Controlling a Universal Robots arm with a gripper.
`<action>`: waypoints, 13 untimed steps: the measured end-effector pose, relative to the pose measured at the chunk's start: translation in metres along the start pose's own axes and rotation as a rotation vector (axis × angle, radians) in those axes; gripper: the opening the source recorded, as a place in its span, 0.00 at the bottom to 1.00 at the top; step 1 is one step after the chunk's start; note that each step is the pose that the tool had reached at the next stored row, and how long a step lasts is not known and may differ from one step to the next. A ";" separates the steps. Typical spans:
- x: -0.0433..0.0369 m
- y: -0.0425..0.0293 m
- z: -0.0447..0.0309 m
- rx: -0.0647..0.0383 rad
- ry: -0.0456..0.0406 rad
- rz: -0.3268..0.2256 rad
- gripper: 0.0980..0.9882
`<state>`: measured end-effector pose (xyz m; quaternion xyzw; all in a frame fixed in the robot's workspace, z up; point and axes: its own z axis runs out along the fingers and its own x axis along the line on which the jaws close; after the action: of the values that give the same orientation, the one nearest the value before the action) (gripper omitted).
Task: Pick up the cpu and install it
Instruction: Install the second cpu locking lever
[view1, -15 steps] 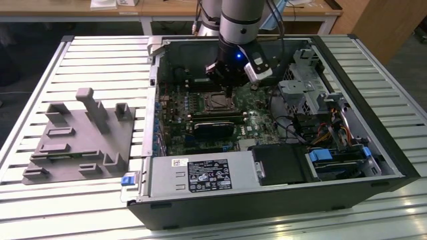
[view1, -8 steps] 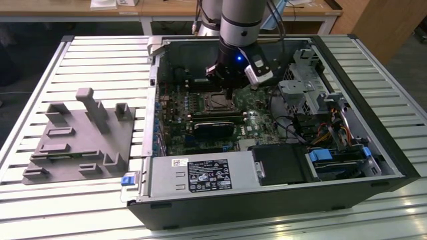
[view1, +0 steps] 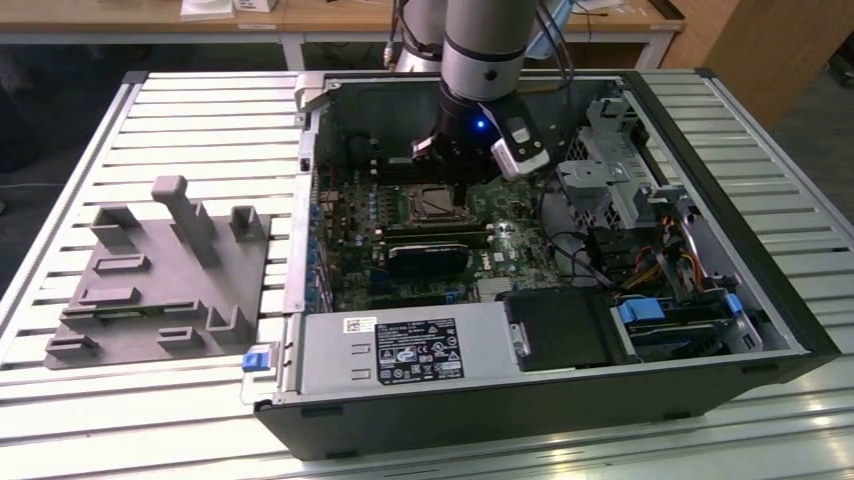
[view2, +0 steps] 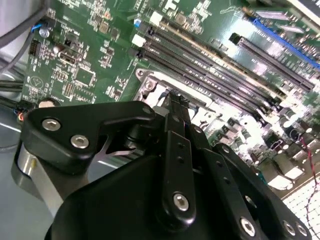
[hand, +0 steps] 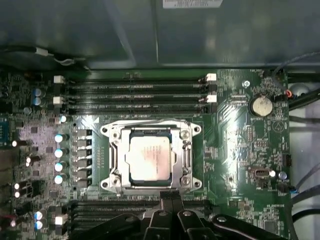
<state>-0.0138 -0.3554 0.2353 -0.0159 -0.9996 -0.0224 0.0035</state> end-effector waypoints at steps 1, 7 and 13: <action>0.0007 -0.0012 -0.0001 0.000 0.0000 0.000 0.01; 0.0087 -0.0084 -0.0003 0.000 0.0002 -0.005 0.01; 0.0216 -0.0115 -0.0002 0.000 0.0005 -0.011 0.01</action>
<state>-0.0358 -0.3661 0.2351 -0.0106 -0.9997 -0.0224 0.0036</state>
